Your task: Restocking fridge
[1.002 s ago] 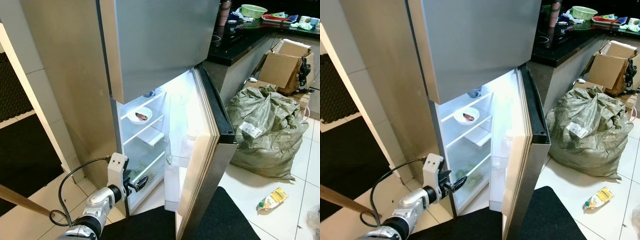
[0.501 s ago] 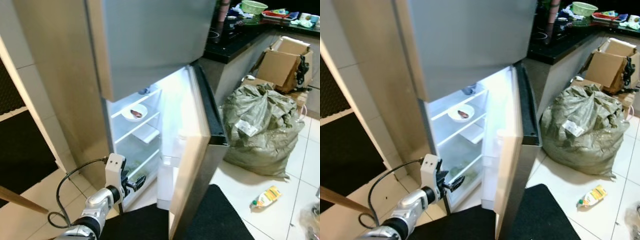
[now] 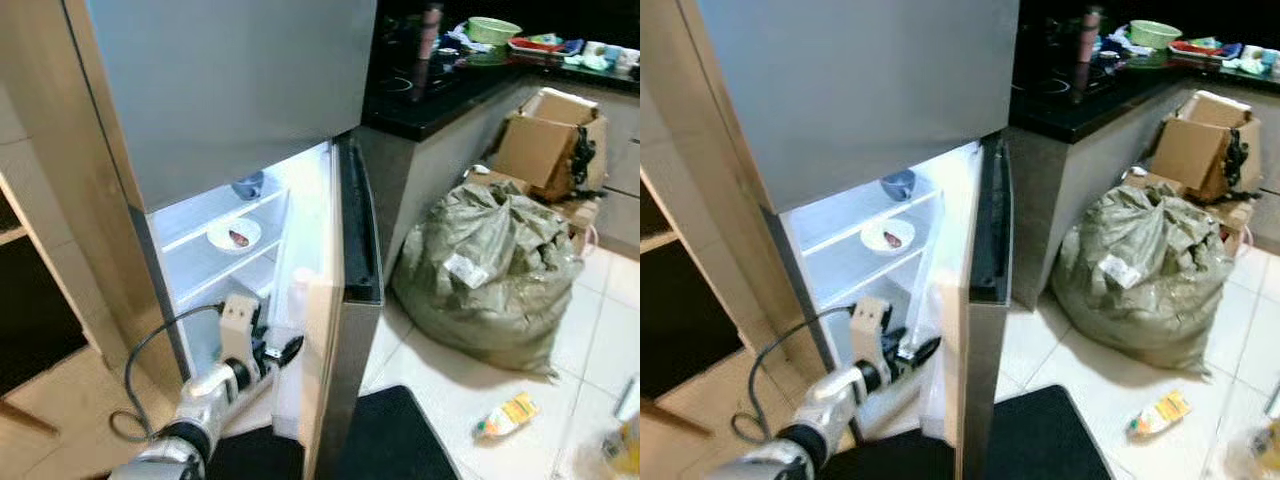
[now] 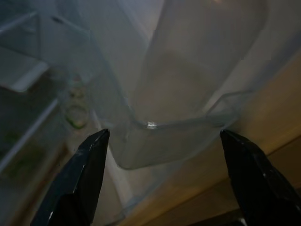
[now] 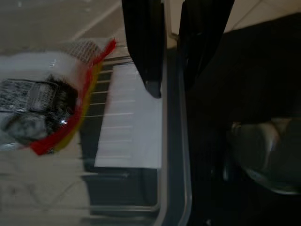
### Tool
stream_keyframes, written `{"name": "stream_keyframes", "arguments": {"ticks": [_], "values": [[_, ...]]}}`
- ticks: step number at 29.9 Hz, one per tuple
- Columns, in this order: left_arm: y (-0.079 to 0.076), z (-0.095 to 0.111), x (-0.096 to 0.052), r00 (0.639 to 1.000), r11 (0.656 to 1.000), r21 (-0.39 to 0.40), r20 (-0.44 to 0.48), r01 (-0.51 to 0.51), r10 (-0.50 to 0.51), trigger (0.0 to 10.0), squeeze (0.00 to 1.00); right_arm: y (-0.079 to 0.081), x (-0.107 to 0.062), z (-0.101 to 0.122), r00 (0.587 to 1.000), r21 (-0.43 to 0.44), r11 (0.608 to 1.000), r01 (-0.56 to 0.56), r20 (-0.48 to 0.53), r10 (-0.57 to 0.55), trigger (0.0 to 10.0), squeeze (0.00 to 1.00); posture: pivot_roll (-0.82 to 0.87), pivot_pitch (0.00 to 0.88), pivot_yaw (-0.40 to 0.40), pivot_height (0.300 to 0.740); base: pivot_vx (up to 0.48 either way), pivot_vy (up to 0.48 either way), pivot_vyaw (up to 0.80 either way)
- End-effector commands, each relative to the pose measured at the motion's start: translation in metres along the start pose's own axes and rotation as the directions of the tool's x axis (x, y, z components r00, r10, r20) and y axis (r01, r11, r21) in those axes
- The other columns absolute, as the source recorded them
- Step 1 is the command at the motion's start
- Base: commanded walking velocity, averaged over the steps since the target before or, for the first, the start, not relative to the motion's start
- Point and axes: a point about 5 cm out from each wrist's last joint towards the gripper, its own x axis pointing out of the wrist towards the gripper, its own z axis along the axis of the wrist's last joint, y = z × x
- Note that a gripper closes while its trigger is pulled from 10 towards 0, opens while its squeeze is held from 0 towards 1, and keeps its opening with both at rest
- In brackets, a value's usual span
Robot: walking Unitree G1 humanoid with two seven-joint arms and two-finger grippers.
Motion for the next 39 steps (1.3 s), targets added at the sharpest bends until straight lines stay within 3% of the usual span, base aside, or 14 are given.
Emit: {"name": "stream_keyframes", "arguments": {"ticks": [1,11,21,29,39], "values": [[-0.001,0.010,0.005,0.999,1.000,0.022,0.035,0.006,-0.007,10.0,0.00,-0.003,-0.001,-0.004,1.000,0.009,1.000,0.012,-0.012,-0.012,10.0,0.00,-0.04,0.000,-0.037,0.740,0.000,-0.416,0.00],[0.002,0.017,0.005,0.997,1.000,0.006,0.071,-0.008,0.008,10.0,0.00,-0.003,-0.001,-0.005,1.000,0.009,1.000,0.011,-0.015,-0.011,10.0,0.00,-0.04,0.000,-0.037,0.740,0.000,-0.083,0.00],[-0.032,0.012,0.015,0.966,0.970,-0.030,0.108,0.240,-0.235,10.0,0.00,-0.004,-0.001,-0.004,1.000,0.004,1.000,0.012,-0.013,-0.012,10.0,0.00,-0.04,0.000,-0.037,0.740,0.000,0.000,0.00],[-0.044,0.011,0.016,0.930,0.933,-0.041,0.113,0.357,-0.351,10.0,0.00,-0.004,-0.001,-0.004,1.000,0.001,1.000,0.011,-0.015,-0.011,10.0,0.00,-0.04,0.000,-0.036,0.740,0.000,0.000,0.00],[-0.025,-0.002,0.003,0.962,0.961,-0.043,0.041,0.272,-0.271,10.0,0.00,-0.003,-0.001,-0.005,1.000,0.000,1.000,0.010,-0.018,-0.010,10.0,0.00,-0.04,0.000,-0.036,0.740,0.000,0.000,0.00]]}}
